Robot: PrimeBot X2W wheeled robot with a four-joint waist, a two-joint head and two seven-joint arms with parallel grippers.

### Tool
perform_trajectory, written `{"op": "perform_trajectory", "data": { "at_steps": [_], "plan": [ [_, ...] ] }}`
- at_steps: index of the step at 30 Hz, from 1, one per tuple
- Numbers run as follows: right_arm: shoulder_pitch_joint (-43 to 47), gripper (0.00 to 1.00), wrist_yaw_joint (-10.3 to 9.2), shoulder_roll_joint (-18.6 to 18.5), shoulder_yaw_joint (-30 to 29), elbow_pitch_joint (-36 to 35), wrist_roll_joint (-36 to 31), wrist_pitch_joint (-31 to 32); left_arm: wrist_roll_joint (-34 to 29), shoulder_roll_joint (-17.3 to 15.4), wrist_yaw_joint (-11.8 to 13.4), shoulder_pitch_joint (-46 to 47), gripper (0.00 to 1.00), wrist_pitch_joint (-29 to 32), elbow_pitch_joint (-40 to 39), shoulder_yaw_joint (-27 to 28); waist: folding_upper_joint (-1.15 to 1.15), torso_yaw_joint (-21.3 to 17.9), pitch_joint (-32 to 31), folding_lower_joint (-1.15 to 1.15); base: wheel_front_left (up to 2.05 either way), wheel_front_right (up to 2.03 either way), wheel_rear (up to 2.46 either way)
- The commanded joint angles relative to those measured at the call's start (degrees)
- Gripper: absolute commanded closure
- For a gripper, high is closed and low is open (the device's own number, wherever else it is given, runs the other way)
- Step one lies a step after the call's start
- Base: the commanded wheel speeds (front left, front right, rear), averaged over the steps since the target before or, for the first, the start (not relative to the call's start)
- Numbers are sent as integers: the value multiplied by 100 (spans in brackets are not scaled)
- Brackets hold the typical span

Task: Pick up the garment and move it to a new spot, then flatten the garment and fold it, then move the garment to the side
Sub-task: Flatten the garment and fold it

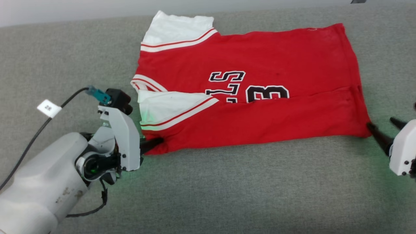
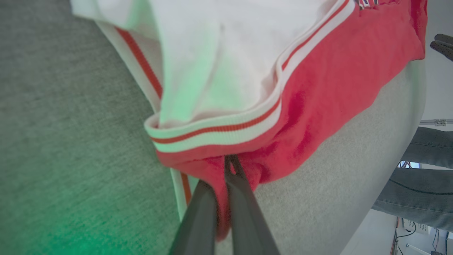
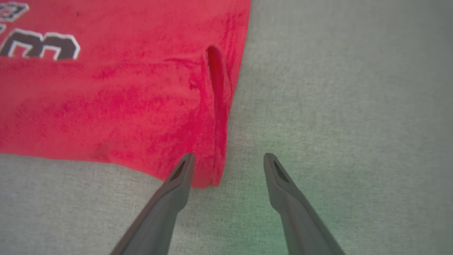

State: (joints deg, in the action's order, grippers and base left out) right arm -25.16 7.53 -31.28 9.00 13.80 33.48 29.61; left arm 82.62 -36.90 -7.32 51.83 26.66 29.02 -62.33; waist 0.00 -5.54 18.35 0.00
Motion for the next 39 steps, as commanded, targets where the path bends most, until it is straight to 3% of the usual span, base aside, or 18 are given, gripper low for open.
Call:
{"op": "perform_trajectory", "data": {
  "at_steps": [1,8,9,10,11,12,13,21,27,36,37,38,39],
  "plan": [
    [-151,0,-9,-57,186,154,108,254,-88,113,-1,-93,100,14,6,-143,0,99,100,0,0,0,0],
    [-412,0,-9,-271,718,568,526,980,-255,206,-3,9,100,-150,-98,-202,0,300,300,0,0,0,0],
    [-428,39,-9,-296,761,578,574,984,-266,209,-3,13,100,-173,-118,-211,0,321,316,0,0,0,0],
    [-439,56,-9,-305,807,576,634,992,-268,205,-3,8,100,-194,-132,-219,0,337,327,0,0,0,0],
    [-446,81,-8,-313,843,577,710,1002,-280,196,-4,6,100,-207,-146,-231,0,351,328,0,0,0,0],
    [-446,81,-8,-313,843,577,710,1002,-280,196,-4,6,100,-207,-146,-231,0,351,328,0,0,0,0],
    [-449,100,-7,-338,867,578,744,971,-297,192,-3,9,100,-231,-159,-242,0,371,320,0,0,0,0],
    [-150,100,-9,-643,905,519,1005,803,-238,-54,-7,-247,100,-602,-524,-227,0,453,-70,0,0,0,0],
    [461,100,-9,-931,846,162,1202,801,-280,-454,-3,-778,100,-1026,-1080,-252,0,519,-409,0,0,0,0],
    [1435,100,-9,-1130,409,-567,1330,841,-222,-971,507,-1603,100,-1519,-2296,-283,0,541,-579,0,0,0,0],
    [1505,94,-9,-1103,329,-615,1288,808,-208,-1000,552,-1640,100,-1544,-2376,-275,0,543,-586,0,0,0,0],
    [1552,62,-9,-1075,254,-662,1215,735,-240,-1026,584,-1660,78,-1599,-2451,-259,0,544,-592,0,0,0,0],
    [1580,0,-9,-1029,172,-698,1148,646,-298,-1047,623,-1669,26,-1667,-2508,-241,0,542,-594,0,0,0,0]
  ]
}}
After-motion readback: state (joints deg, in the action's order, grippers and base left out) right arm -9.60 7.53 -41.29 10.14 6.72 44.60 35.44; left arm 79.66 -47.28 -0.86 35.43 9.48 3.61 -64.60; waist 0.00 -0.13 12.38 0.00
